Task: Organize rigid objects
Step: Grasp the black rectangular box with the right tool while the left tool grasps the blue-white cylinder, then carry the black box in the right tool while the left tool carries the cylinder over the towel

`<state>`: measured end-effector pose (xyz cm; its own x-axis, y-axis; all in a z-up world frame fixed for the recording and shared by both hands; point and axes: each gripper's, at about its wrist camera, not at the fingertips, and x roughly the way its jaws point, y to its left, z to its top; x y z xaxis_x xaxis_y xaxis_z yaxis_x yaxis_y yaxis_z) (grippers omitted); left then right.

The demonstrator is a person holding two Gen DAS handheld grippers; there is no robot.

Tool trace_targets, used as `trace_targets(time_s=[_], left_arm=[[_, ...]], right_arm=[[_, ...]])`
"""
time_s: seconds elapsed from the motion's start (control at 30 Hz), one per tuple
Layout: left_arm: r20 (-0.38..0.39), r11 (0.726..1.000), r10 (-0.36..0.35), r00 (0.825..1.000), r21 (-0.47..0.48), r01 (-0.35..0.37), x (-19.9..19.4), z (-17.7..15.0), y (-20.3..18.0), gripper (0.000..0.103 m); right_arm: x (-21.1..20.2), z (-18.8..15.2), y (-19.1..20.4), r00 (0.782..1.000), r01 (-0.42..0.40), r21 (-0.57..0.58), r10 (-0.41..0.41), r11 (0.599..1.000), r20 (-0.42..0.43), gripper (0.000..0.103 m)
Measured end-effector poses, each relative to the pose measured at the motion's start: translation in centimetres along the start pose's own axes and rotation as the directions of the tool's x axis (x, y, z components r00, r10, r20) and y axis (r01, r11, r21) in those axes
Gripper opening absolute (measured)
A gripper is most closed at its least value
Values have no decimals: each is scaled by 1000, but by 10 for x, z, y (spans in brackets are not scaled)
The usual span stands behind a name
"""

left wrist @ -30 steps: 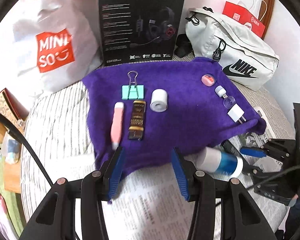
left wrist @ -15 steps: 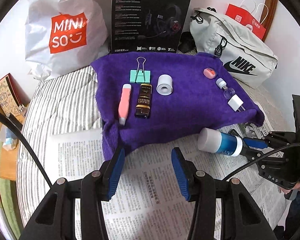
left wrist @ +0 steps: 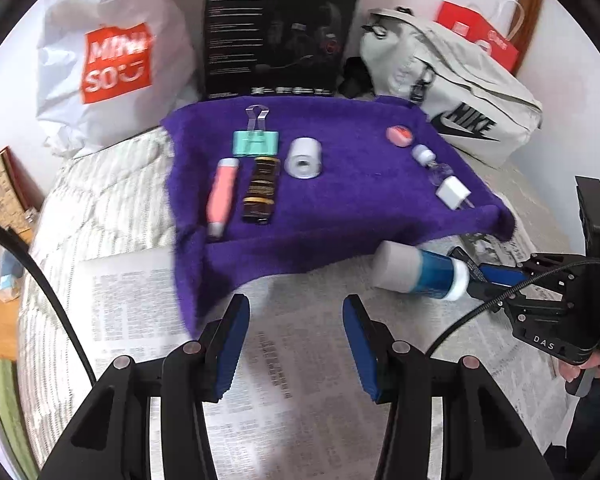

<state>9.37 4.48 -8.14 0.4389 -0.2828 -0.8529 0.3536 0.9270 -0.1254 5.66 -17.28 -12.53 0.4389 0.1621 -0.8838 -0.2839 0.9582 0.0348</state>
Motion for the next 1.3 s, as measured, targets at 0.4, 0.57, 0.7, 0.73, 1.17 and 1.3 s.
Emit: trace_targets(time_s=[0.4, 0.57, 0.7, 0.73, 1.17, 1.3], left_arm=[[39, 985, -71, 997, 163, 63, 9, 5, -66, 82], [9, 981, -72, 997, 179, 69, 22, 7, -82, 85], [-18, 979, -53, 998, 194, 56, 36, 7, -92, 85], [-20, 979, -50, 999, 195, 53, 39, 7, -93, 85], [-38, 988, -10, 999, 155, 16, 67, 9, -92, 85], [-17, 988, -11, 1000, 155, 13, 70, 8, -91, 84]], right_arm=[[-37, -46, -62, 996, 82, 167, -85, 982, 8, 22], [-48, -60, -83, 994, 103, 223, -109, 969, 14, 22], [-54, -65, -90, 993, 106, 238, -113, 966, 19, 22], [-55, -66, -91, 994, 104, 239, -112, 966, 21, 22], [-52, -66, -89, 995, 95, 236, -103, 967, 19, 22], [-48, -67, -91, 995, 92, 244, -97, 965, 8, 22]])
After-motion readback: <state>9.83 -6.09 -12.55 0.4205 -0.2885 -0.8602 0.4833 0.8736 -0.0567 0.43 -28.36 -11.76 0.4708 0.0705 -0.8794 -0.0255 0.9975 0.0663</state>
